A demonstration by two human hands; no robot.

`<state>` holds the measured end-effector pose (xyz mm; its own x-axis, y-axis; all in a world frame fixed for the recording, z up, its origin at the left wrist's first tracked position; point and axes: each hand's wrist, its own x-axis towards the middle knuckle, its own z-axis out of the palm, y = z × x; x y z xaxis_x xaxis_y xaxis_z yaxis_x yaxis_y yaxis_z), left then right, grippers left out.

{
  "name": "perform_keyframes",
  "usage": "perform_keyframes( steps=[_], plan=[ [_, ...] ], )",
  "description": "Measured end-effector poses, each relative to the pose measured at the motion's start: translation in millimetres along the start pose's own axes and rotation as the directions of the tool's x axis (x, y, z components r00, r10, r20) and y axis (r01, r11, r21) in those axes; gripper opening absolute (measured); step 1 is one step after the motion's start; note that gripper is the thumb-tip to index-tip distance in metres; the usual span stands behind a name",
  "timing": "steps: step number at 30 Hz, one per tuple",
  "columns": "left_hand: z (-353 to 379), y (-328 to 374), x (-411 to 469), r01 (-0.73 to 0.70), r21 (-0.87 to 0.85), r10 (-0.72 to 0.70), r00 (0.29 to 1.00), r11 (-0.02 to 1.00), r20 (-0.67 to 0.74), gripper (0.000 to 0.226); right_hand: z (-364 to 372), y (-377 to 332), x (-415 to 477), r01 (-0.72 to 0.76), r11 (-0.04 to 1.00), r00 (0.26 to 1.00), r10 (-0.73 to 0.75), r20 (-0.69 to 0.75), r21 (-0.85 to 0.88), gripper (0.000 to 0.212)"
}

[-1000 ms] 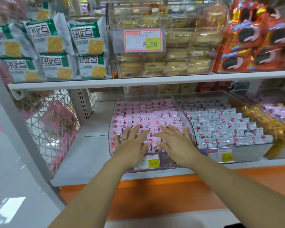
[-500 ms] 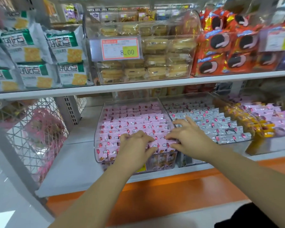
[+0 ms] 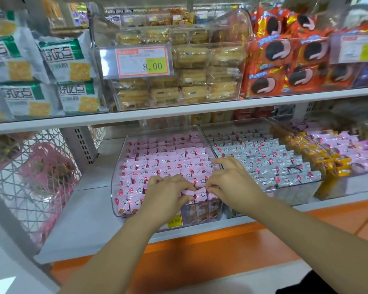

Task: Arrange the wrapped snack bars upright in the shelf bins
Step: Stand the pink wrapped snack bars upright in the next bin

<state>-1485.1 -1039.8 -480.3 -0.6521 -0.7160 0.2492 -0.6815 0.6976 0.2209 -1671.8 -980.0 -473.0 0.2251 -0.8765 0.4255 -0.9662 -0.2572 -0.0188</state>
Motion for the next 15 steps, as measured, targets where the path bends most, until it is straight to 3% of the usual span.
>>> perform_keyframes(
  steps=[4, 7, 9, 12, 15],
  plan=[
    [-6, -1, -4, -0.008, -0.028, 0.008, 1.000, 1.000, -0.015, 0.028, -12, -3, -2, -0.055, 0.999, 0.993, 0.055, 0.103, -0.001, 0.020],
    [-11, -9, -22, -0.025, -0.021, 0.021, 0.983, 0.999, -0.184, 0.029, -15, -17, -8, 0.003, 1.000, 1.000, -0.003, -0.010, -0.007, 0.029],
    [-8, -14, -41, -0.014, 0.068, 0.031, 0.969, 0.998, -0.246, 0.036, -7, -36, -17, 0.065, 0.998, 0.997, -0.064, 0.041, -0.006, 0.042],
    [2, -21, -66, 0.024, 0.233, 0.000, 0.995, 0.972, -0.103, 0.050, 3, -53, -24, 0.016, 1.000, 0.961, -0.018, 0.278, 0.009, 0.077],
    [1, -24, -64, 0.079, 0.276, -0.107, 0.990, 0.958, 0.088, 0.064, 10, -50, -15, -0.036, 0.999, 0.921, 0.032, 0.387, 0.004, 0.097]
  ],
)
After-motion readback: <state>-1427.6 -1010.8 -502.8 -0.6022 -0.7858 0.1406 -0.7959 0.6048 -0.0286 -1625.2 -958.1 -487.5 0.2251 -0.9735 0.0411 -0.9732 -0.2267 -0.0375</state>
